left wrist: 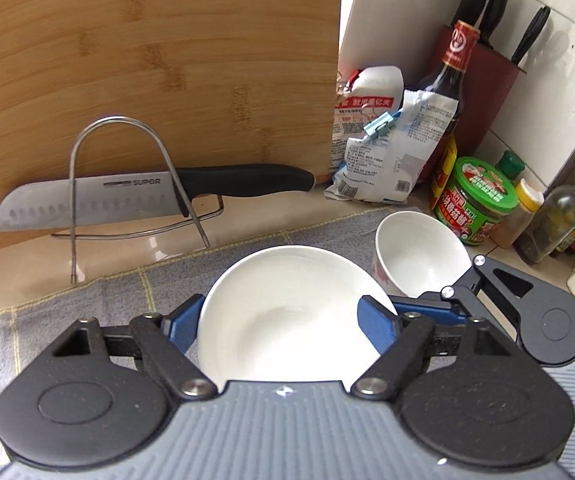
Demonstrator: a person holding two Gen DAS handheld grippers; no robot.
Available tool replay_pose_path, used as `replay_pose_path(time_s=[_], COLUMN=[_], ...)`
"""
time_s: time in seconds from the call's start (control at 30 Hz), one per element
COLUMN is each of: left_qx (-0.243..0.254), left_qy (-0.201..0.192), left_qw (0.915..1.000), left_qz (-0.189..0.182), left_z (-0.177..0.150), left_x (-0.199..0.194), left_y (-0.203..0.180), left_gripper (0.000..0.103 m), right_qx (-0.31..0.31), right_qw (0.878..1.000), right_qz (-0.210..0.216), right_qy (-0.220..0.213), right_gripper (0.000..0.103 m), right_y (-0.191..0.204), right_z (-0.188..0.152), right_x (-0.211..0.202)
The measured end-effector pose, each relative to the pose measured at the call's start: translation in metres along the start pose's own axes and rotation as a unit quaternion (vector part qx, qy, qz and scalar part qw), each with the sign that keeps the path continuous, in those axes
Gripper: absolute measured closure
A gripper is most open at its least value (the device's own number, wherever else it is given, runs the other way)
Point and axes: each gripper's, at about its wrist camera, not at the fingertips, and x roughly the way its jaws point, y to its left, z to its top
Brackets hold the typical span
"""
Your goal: Organize plates and bowls
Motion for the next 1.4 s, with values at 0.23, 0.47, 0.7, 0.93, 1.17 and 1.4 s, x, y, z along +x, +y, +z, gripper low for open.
replay_pose_path(time_s=[0.23,0.47,0.7,0.93,1.17,1.4], left_qx=[-0.016,-0.033,-0.049,-0.066,-0.09,-0.111], left_qy=[-0.012,-0.024,-0.037,-0.045,-0.049,-0.054], left_qw=[0.9997,0.9989,0.9975,0.9956,0.9924,0.9888], left_qz=[0.016,0.024,0.033,0.049,0.068,0.083], left_z=[-0.016,-0.035,-0.052,-0.067,-0.082,-0.096], left_x=[-0.028,-0.055,-0.076,-0.096,-0.113,-0.126], left_y=[-0.003,-0.002,0.002,0.011,0.028,0.046], left_gripper=[0.022,0.022,0.022,0.022,0.022,0.022], right_qx=[-0.019,-0.028,-0.042,-0.058,-0.08,-0.099], right_qw=[1.0,0.999,0.998,0.997,0.994,0.991], right_qz=[0.012,0.024,0.03,0.043,0.065,0.084], right_qy=[-0.013,-0.021,-0.026,-0.029,-0.032,-0.033], right_gripper=[0.011,0.011,0.011,0.011,0.011,0.011], right_y=[0.02,0.04,0.061,0.08,0.102,0.121], right_z=[0.001,0.001,0.002,0.006,0.014,0.019], right_x=[-0.023,-0.045,-0.059,-0.063,-0.064,-0.06])
